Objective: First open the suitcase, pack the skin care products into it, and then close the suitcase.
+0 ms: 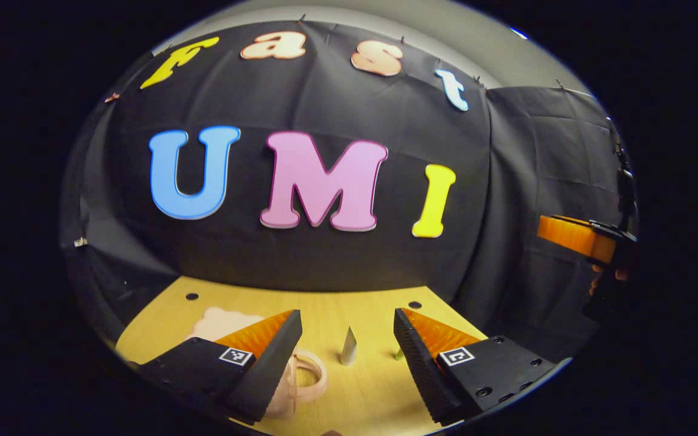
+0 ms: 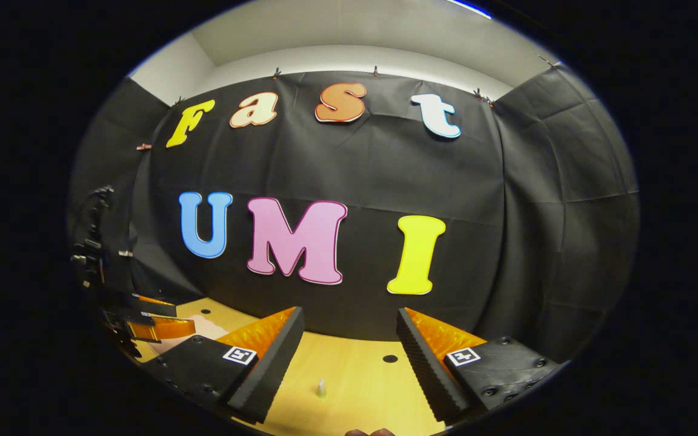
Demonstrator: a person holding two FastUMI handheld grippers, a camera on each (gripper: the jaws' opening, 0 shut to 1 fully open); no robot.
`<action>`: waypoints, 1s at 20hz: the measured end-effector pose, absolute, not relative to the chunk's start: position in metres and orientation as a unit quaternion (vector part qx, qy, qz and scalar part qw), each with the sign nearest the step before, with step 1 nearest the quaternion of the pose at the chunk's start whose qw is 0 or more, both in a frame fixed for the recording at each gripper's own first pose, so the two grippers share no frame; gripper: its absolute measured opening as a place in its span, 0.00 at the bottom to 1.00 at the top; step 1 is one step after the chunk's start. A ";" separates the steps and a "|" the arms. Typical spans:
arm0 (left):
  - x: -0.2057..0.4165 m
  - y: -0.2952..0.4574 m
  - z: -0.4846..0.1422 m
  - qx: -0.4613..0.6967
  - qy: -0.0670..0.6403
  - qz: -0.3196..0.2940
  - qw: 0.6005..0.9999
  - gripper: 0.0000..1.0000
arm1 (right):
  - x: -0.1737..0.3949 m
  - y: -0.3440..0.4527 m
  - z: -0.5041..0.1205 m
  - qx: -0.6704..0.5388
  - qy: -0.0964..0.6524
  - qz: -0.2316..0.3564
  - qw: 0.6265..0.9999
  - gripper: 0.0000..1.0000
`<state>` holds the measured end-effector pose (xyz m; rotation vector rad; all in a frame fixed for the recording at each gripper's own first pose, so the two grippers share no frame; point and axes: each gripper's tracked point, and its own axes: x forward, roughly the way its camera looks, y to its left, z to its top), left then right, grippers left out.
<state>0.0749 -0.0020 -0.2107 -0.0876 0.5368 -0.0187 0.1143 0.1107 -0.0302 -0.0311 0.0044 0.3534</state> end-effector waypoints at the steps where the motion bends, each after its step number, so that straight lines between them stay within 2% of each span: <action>1: 0.081 -0.002 -0.236 -0.055 0.298 -0.003 0.953 0.96 | 0.117 0.105 -0.035 -0.018 0.004 0.174 0.985 0.96; 5: 0.087 -0.004 -0.331 -0.128 0.436 0.029 0.890 0.95 | 0.117 0.090 -0.057 -0.017 0.024 0.170 0.985 0.96; 10: 0.093 0.025 -0.408 -0.052 0.553 0.055 0.830 0.95 | 0.116 0.075 -0.057 -0.029 0.029 0.132 0.990 0.94; 11: 0.094 0.023 -0.419 -0.052 0.567 0.049 0.821 0.95 | 0.115 0.076 -0.057 -0.028 0.029 0.123 0.992 0.96; 16: 0.101 0.029 -0.460 -0.050 0.613 0.040 0.788 0.94 | 0.114 0.086 -0.055 -0.053 0.035 0.101 0.993 0.94; 18: 0.094 0.028 -0.469 -0.043 0.638 0.021 0.769 0.83 | 0.114 0.090 -0.053 -0.064 0.035 0.097 0.993 0.96; 20: 0.094 0.040 -0.477 -0.020 0.641 0.013 0.767 0.37 | 0.116 0.094 -0.055 -0.066 0.039 0.095 0.993 0.96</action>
